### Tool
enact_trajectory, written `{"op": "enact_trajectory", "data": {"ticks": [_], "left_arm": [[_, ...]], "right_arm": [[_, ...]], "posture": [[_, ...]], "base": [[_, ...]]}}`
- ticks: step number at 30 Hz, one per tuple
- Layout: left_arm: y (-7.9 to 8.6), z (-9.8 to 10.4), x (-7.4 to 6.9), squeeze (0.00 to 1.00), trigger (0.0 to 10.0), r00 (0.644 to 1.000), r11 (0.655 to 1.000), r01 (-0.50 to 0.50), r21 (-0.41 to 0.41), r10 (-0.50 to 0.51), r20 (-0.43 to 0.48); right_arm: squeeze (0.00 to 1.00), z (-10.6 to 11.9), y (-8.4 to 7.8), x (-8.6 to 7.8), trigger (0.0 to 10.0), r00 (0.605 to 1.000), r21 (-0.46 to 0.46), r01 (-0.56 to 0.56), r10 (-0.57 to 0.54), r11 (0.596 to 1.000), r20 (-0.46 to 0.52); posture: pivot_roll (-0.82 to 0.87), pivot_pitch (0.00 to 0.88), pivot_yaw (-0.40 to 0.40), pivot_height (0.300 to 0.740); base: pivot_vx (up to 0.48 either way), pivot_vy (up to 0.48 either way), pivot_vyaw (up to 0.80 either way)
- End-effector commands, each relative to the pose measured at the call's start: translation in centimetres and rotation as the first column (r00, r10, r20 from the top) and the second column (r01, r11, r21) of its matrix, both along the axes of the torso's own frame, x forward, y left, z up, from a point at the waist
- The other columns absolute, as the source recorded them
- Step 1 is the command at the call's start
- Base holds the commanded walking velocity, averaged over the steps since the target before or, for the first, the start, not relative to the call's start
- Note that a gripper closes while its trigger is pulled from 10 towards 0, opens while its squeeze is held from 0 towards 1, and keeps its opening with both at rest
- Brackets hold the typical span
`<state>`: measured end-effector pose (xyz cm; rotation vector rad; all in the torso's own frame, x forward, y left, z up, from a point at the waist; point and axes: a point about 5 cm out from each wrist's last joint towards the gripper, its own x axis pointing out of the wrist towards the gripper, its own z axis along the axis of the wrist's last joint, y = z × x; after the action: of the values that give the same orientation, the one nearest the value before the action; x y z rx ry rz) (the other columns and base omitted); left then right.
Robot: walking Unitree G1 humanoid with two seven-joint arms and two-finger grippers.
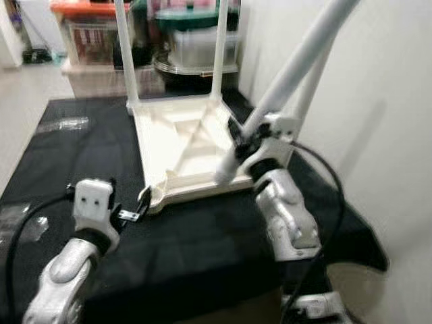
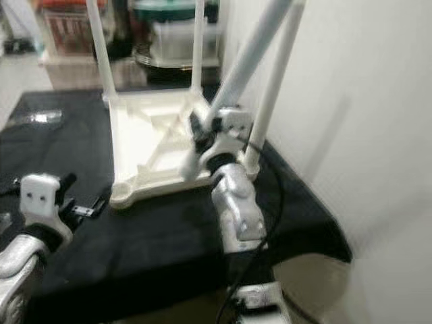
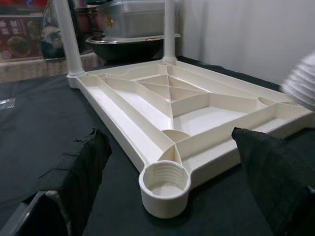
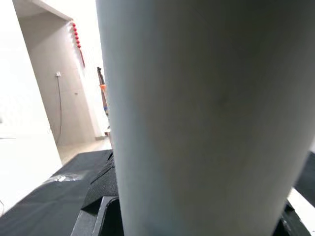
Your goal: Building children table
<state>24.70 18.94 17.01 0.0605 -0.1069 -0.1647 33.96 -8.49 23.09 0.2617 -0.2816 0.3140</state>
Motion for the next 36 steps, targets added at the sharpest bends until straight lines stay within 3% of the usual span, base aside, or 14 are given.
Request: {"op": "enact_trajectory", "data": {"ticks": [1, 5, 14, 23, 28, 36], "left_arm": [[-0.1, 0.4, 0.1, 0.0, 10.0, 1.0, 1.0, -0.003, 0.001, 0.003, 0.014], [-0.1, 0.4, 0.1, 0.0, 10.0, 1.0, 1.0, -0.003, -0.005, 0.003, 0.014], [-0.3, 0.7, 0.5, 0.0, 10.0, 1.0, 1.0, 0.003, -0.008, -0.003, 0.017], [-0.1, 1.0, 1.1, 0.0, 10.0, 0.997, 0.998, -0.064, 0.004, 0.064, 0.042], [0.2, 1.1, 1.4, 0.0, 10.0, 0.995, 0.995, -0.096, -0.015, 0.096, 0.04], [0.1, 1.0, 1.5, 0.0, 10.0, 0.995, 0.996, -0.087, -0.018, 0.088, 0.041]], "right_arm": [[0.0, 0.2, -0.2, 0.0, 10.0, 1.0, 0.008, 0.005, -0.005, 1.0, 0.008], [0.0, 0.1, -0.2, 0.0, 10.0, 1.0, 0.008, 0.004, -0.004, 1.0, 0.005], [0.0, -0.1, 0.1, 0.0, 10.0, 1.0, -0.02, -0.012, 0.012, 1.0, 0.001], [0.0, -0.4, 0.7, -0.2, 10.0, 0.999, -0.083, -0.046, 0.047, 0.995, 0.005], [0.0, -0.5, 0.8, -0.2, 10.0, 0.999, -0.072, -0.051, 0.051, 0.996, -0.003], [0.0, -0.9, 0.2, 0.1, 10.0, 0.999, -0.07, -0.019, 0.016, 0.997, -0.038]], "posture": [[0.04, 0.0, -0.032, 0.74], [0.04, 0.0, -0.032, 0.74], [0.05, 0.0, -0.034, 0.74], [0.05, 0.0, -0.034, 0.74], [0.05, 0.0, -0.035, 0.74], [0.04, 0.0, -0.034, 0.74]], "base": [[0.0, 0.0, 0.0], [0.0, 0.0, 0.0], [0.0, 0.48, 0.0], [0.0, 0.0, 0.36], [0.137, 0.0, 0.8], [0.194, 0.0, 0.0]]}}
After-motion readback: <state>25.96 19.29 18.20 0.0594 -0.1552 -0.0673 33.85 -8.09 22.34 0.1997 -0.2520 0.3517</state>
